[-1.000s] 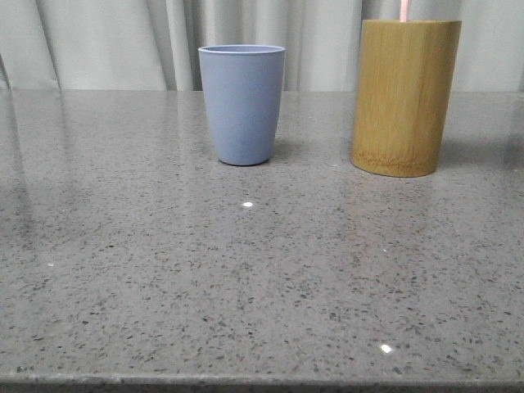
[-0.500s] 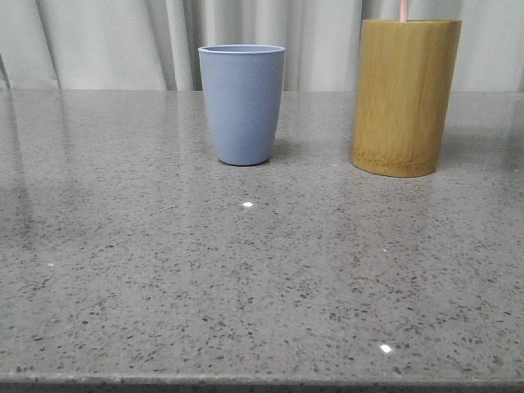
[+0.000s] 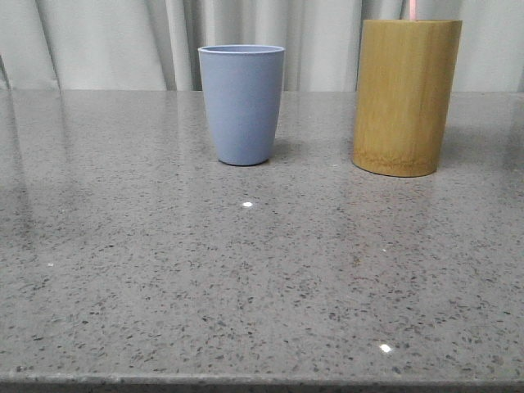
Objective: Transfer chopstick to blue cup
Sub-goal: 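Lift the pink chopstick and lower it into the blue cup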
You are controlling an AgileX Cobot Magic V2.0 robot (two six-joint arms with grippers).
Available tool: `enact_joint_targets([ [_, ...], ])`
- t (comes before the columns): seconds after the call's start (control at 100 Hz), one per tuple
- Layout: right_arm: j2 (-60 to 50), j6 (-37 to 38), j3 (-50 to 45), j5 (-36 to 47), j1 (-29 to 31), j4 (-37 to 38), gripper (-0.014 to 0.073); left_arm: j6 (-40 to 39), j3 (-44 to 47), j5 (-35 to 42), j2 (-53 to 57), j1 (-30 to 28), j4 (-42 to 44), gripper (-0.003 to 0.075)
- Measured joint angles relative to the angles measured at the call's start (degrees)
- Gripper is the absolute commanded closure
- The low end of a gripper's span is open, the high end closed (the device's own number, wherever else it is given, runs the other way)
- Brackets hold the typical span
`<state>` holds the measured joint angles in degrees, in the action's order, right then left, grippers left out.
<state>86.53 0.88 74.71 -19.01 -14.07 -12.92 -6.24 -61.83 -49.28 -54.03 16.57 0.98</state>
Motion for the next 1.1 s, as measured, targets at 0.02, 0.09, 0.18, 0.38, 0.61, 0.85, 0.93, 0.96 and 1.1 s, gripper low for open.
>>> enact_joint_targets([
  [0.02,0.0,0.0,0.0,0.0,0.0,0.0,0.0613,0.0,0.0,0.0,0.0,0.0,0.0,0.0363],
  [0.09,0.0,0.0,0.0,0.0,0.0,0.0,0.0613,0.0,0.0,0.0,0.0,0.0,0.0,0.0363],
  [0.18,-0.1,0.0,0.0,0.0,0.0,0.0,0.0613,0.0,0.0,0.0,0.0,0.0,0.0,0.0363],
  [0.38,-3.6,0.0,0.7,0.1,0.0,0.0,0.0613,0.0,0.0,0.0,0.0,0.0,0.0,0.0363],
  [0.61,-7.0,-0.9,6.7,0.1,-0.2,0.0,0.0613,0.0,0.0,0.0,0.0,0.0,0.0,0.0363],
  [0.85,-7.4,-1.2,13.4,-0.2,-5.1,0.0,0.0613,0.0,0.0,0.0,0.0,0.0,0.0,0.0363],
  [0.93,-7.4,-1.2,14.0,0.8,-7.8,0.0,0.0613,0.0,0.0,0.0,0.0,0.0,0.0,0.0363],
  [0.96,-7.4,-1.2,14.1,1.3,-8.8,0.0,0.0613,0.0,0.0,0.0,0.0,0.0,0.0,0.0363],
  [1.1,-6.3,-1.3,14.1,4.1,-13.2,0.0,0.0613,0.0,0.0,0.0,0.0,0.0,0.0,0.0363],
])
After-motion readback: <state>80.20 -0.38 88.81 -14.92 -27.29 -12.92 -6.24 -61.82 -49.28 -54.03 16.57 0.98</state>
